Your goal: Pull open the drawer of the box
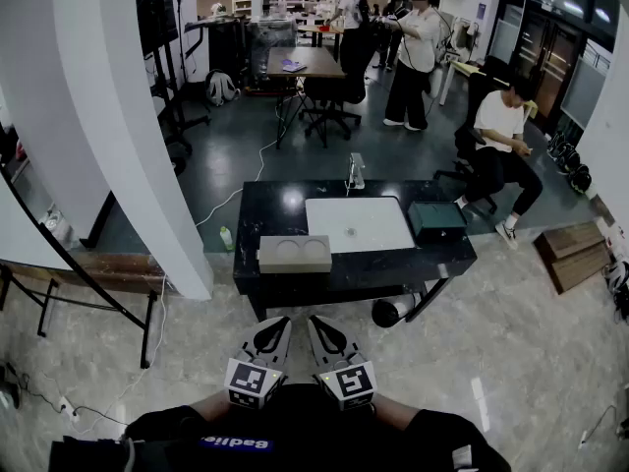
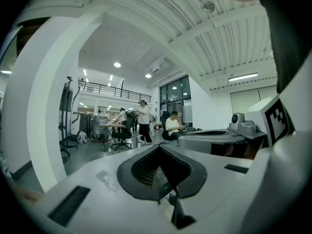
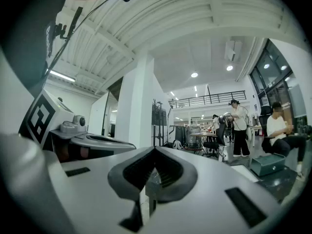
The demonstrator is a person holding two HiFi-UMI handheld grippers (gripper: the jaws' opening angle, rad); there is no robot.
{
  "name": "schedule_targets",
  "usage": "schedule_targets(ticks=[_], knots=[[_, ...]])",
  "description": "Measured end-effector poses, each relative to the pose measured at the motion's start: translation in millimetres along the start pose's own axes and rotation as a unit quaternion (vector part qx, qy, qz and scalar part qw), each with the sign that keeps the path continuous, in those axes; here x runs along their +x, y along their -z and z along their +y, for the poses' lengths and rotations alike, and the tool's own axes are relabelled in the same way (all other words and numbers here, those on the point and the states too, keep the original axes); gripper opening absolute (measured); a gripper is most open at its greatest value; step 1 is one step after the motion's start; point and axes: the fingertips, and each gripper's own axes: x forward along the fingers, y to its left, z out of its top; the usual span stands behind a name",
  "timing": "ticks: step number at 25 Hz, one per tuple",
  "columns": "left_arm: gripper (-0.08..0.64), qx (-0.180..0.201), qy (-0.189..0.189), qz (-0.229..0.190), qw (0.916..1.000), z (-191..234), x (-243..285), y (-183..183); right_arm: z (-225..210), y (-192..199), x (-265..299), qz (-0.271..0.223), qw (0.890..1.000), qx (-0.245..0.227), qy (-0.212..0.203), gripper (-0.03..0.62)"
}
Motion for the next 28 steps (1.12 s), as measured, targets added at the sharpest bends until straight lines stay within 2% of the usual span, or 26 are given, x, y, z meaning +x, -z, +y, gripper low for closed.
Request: schedule_targets(ticks=[17, 23, 28], knots=[[0.000, -0.006, 0.001, 0.007, 1.0000, -7, 12, 3, -13, 5, -4, 0.012, 1.000, 0.010, -0.002, 0.000], [0.000, -0.021, -0.015, 0.003, 0.9997, 0, 17, 7, -24, 8, -5, -0.003, 1.000, 0.012, 0.003, 0.000], [0.000, -0.030, -0.034, 0.016, 0.9988, -1, 27, 3, -39, 2, -1, -0.019, 0.999, 0.035, -0.018, 0.000]])
